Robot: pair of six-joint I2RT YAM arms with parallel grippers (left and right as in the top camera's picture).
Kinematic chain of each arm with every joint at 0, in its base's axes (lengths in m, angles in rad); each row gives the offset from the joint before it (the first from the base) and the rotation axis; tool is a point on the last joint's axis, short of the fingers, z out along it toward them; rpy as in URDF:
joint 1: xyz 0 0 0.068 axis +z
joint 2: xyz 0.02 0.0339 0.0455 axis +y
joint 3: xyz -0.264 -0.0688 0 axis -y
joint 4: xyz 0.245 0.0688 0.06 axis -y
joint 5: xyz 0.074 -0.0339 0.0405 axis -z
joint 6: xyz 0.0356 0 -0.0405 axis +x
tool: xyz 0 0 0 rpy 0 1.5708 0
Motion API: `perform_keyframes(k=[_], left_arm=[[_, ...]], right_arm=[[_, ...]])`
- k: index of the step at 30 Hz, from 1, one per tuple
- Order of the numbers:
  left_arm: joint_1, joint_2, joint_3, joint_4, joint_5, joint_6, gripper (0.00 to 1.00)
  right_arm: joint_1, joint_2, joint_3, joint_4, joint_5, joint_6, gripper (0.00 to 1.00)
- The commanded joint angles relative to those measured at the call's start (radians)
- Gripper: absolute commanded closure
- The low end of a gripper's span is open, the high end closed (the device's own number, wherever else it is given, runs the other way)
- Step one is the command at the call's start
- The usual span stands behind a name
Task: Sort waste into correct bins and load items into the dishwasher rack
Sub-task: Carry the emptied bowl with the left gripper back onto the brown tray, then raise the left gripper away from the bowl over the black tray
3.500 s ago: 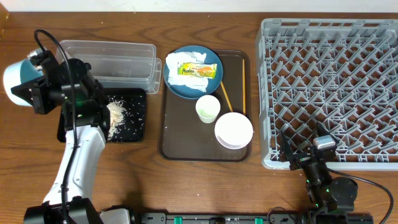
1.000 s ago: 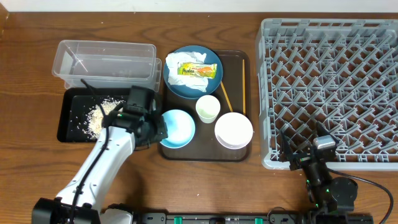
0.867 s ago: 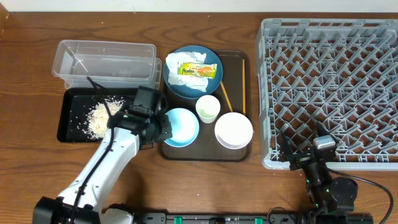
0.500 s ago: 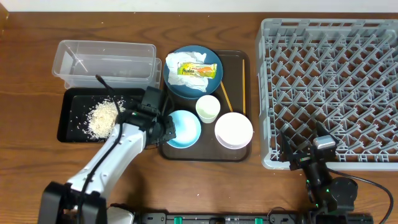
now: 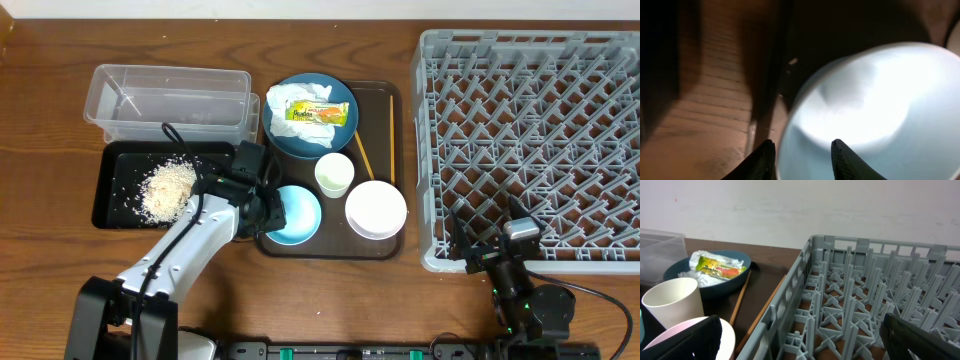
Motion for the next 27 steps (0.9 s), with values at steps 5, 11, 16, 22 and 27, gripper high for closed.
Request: perform_keyframes(k=[5,11,16,22,27], left_arm=[[-0.002,-0.082,0.118,-0.073,0.081,0.047,0.54],[0.014,-0.242,0.208,-0.183,-0.113,0.114,0.23],[0.024,-0.400,0.213,-0.197,-0.315,0.123,0.20],[0.026,-0.579,0.213,-0.187,-0.602,0.123,0.19],[0.026,-0.668,0.212,-0.181,-0.770,0.123,0.17]], right_arm=[[0.011,-0.002,-0.001,-0.003,-0.004,-0.004,0.01],[0.011,-0.002,-0.001,-0.003,-0.004,-0.004,0.01],[0.011,-0.002,-0.001,-0.003,-0.004,-0.004,0.01],[0.011,-0.002,-0.001,-0.003,-0.004,-0.004,0.01],[0.011,-0.002,-0.001,-0.003,-0.004,-0.004,0.01]])
